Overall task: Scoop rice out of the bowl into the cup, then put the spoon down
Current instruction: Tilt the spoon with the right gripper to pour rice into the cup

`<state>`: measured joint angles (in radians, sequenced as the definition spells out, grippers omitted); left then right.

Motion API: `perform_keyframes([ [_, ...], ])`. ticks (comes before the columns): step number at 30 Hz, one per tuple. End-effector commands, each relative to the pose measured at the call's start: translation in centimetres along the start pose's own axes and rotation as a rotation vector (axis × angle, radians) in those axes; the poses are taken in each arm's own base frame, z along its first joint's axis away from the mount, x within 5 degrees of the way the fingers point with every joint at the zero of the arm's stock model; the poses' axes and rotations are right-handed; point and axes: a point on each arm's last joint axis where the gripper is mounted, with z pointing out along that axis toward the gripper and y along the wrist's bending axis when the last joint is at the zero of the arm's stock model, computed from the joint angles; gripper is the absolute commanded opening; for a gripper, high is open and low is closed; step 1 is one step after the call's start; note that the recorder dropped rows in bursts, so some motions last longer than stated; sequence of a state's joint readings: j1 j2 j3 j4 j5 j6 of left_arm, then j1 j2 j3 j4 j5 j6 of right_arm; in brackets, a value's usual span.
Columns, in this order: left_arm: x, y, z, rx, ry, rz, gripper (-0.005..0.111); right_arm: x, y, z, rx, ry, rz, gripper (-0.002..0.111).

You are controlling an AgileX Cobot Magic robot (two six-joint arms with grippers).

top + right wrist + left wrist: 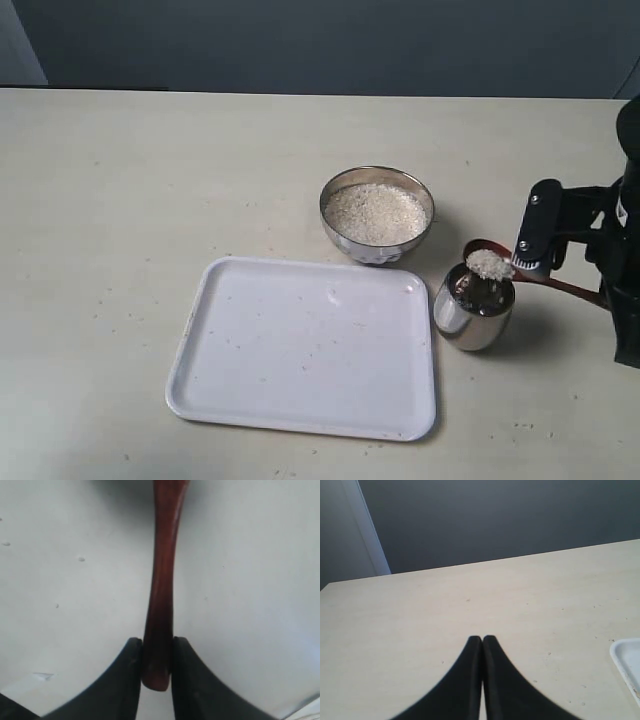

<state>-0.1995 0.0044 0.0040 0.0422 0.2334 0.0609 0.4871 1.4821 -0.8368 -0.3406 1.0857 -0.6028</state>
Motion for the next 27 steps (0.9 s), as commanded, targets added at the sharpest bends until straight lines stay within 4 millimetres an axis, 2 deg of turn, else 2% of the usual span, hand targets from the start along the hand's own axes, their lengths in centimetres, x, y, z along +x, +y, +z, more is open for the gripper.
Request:
perform_keyframes([
  [1,-0.17,0.0,-0.07,0.002,-0.01,-0.005,0.001,0.18,-0.12,0.05,0.022,0.022,0.01,0.0],
  [27,-0.17,0.0,-0.07,0.002,-0.01,-0.005,0.001,0.3,-0.42,0.02,0.057,0.039,-0.009,0.0],
])
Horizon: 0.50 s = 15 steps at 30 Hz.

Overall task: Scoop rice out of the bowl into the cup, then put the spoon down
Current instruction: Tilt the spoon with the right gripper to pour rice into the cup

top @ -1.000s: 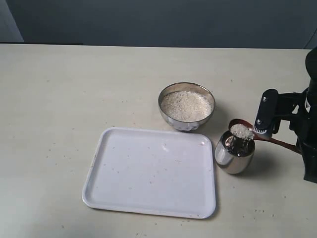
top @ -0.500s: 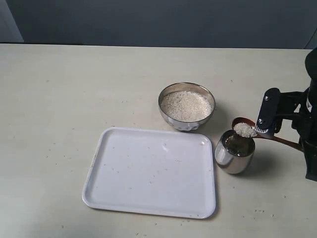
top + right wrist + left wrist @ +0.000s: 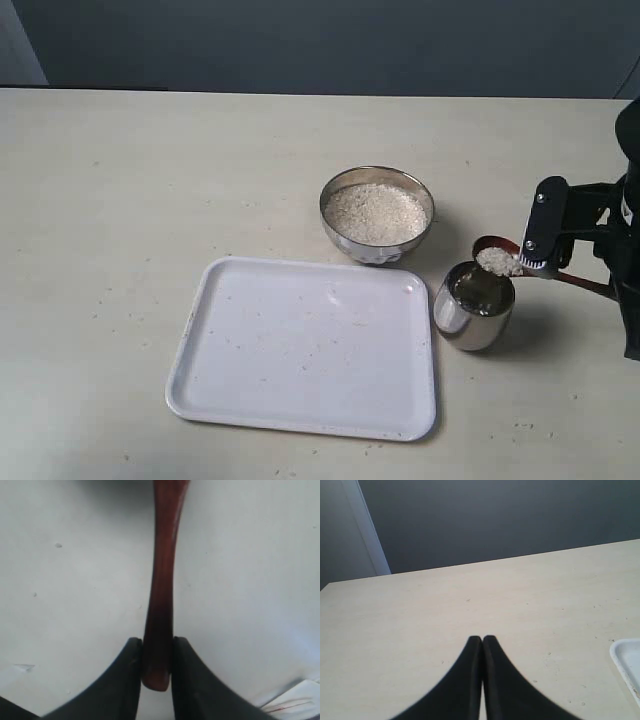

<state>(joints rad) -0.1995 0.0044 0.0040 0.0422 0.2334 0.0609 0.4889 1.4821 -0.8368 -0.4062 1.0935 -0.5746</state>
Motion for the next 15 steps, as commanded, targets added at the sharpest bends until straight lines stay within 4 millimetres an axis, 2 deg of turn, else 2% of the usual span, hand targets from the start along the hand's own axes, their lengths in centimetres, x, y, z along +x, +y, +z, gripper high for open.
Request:
perform_keyframes([
  [1,-0.17,0.0,-0.07,0.002,-0.01,-0.005,0.001,-0.06,-0.04,0.03,0.018,0.001,-0.009,0.0],
  [5,-0.17,0.0,-0.07,0.002,-0.01,-0.005,0.001,-0.62,0.23,-0.35,0.065,0.012,-0.063,0.0],
  [15,-0.17,0.0,-0.07,0.002,-0.01,-0.005,0.001,-0.65,0.1,-0.48,0.103,0.03,-0.06,0.0],
])
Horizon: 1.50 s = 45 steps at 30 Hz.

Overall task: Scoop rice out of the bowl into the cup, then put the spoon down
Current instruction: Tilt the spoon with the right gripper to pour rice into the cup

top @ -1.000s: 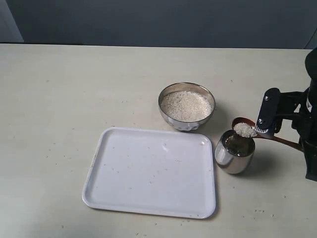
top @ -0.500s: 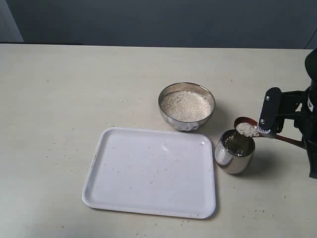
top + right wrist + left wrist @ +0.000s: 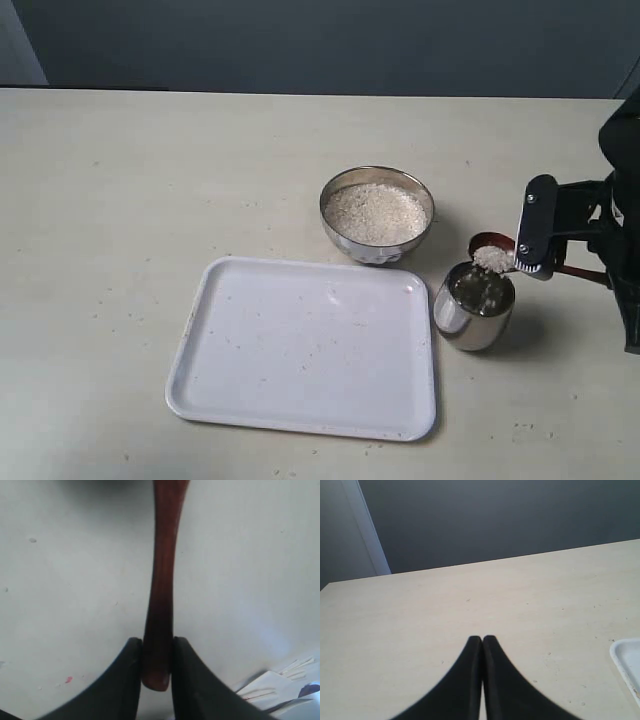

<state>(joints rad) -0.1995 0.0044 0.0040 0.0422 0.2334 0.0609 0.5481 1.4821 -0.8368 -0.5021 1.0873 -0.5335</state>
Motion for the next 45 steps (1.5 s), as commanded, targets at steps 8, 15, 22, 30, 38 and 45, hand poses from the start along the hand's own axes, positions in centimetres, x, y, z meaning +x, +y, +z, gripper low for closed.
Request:
perform_keyframes([
  [8,-0.17,0.0,-0.07,0.002,-0.01,-0.005,0.001,0.1,0.03,0.05,0.005,0.012,0.027,0.0],
  [15,-0.17,0.0,-0.07,0.002,-0.01,-0.005,0.001,0.17,-0.08,0.05,0.017,0.02,0.019,0.0],
  [22,-0.17,0.0,-0.07,0.002,-0.01,-0.005,0.001,0.22,-0.29,0.04,0.039,0.026,0.01,0.0],
  [30,-0.17,0.0,-0.07,0.002,-0.01,-0.005,0.001,0.23,-0.3,0.04,0.04,0.026,0.009,0.0],
  [38,-0.17,0.0,-0.07,0.002,-0.01,-0.005,0.001,-0.3,-0.17,-0.43,0.098,0.04,-0.056,0.0],
  [45,-0.17,0.0,-0.07,0.002,-0.01,-0.005,0.001,-0.43,-0.15,-0.52,0.11,0.041,-0.065,0.0],
])
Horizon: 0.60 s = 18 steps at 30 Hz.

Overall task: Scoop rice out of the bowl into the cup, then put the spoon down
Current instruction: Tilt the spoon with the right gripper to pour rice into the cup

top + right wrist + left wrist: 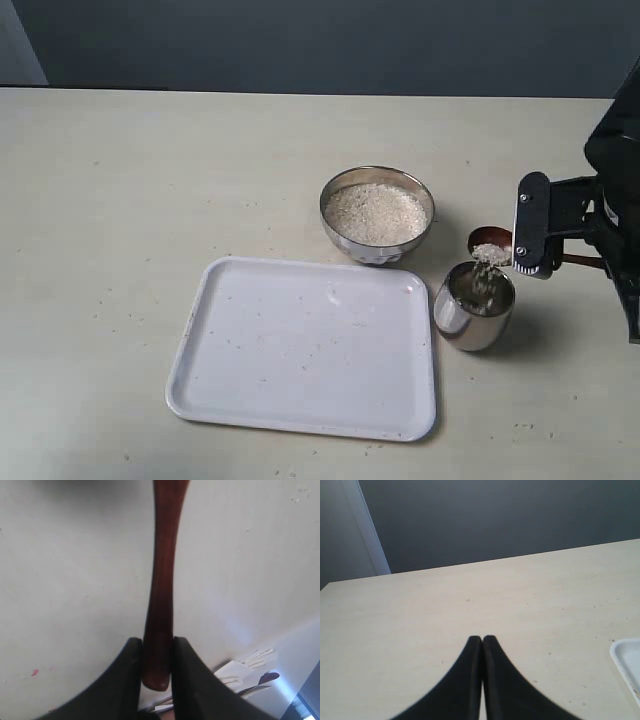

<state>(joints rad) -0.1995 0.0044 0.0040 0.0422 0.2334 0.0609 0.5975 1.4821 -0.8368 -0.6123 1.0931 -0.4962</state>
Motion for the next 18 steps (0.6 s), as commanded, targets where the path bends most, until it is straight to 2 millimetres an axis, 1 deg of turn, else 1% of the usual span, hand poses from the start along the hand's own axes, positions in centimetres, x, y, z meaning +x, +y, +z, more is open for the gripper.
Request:
perform_keyframes([
  [1,-0.17,0.0,-0.07,0.002,-0.01,-0.005,0.001,-0.02,-0.02,0.03,0.012,0.002,0.001,0.0],
  [12,-0.17,0.0,-0.07,0.002,-0.01,-0.005,0.001,0.03,-0.08,-0.01,0.02,0.003,0.018,0.0],
  [18,-0.17,0.0,-0.07,0.002,-0.01,-0.005,0.001,0.32,-0.51,-0.17,0.07,0.018,0.052,0.0],
])
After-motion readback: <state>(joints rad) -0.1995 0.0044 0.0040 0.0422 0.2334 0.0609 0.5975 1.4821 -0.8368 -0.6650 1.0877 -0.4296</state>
